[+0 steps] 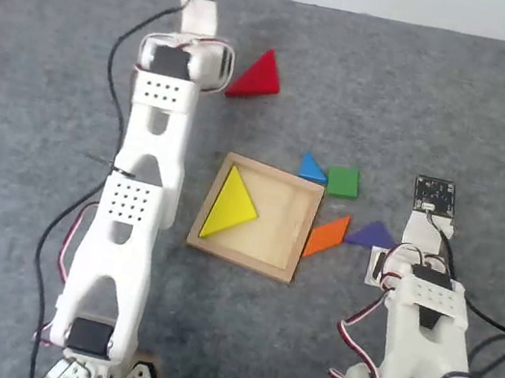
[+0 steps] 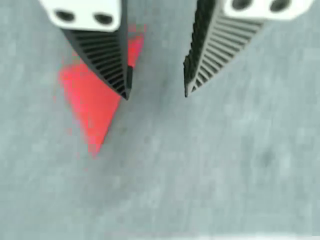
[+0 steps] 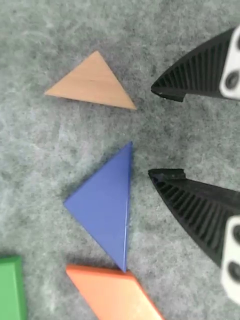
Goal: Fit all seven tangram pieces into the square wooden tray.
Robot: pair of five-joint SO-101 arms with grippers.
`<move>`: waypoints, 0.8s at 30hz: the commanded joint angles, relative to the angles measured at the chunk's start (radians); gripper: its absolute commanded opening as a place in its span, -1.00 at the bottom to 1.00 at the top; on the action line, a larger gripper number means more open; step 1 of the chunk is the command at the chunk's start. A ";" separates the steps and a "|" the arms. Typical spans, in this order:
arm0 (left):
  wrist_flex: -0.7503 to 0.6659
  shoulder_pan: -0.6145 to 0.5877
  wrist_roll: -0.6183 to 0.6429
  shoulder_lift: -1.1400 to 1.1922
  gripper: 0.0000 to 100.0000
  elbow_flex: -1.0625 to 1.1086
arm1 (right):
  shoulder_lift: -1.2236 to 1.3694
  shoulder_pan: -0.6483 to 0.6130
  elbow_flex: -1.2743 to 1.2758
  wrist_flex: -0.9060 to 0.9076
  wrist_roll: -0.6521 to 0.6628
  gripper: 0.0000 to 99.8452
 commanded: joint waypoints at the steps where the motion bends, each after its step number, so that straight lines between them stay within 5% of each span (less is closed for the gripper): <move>1: -0.342 0.023 -0.018 -0.008 -0.66 0.113 | -0.039 -0.002 -0.006 -0.016 0.015 -0.52; 5: -0.336 0.031 -0.103 0.009 -0.66 0.248 | -0.039 -0.002 -0.006 -0.016 0.015 -0.52; 10: -0.081 0.097 -0.387 0.012 -0.66 0.263 | -0.039 -0.002 -0.006 -0.016 0.015 -0.52; 16: 0.186 0.135 -0.511 0.008 -0.67 0.229 | -0.039 -0.002 -0.006 -0.022 0.015 -0.52; 20: 0.410 0.071 -0.500 0.008 -0.67 -0.048 | -0.028 -0.005 0.005 -0.053 0.014 -0.52; 24: 0.419 -0.063 -0.310 -0.198 -0.67 -0.065 | -0.041 -0.007 0.055 -0.099 0.014 -0.52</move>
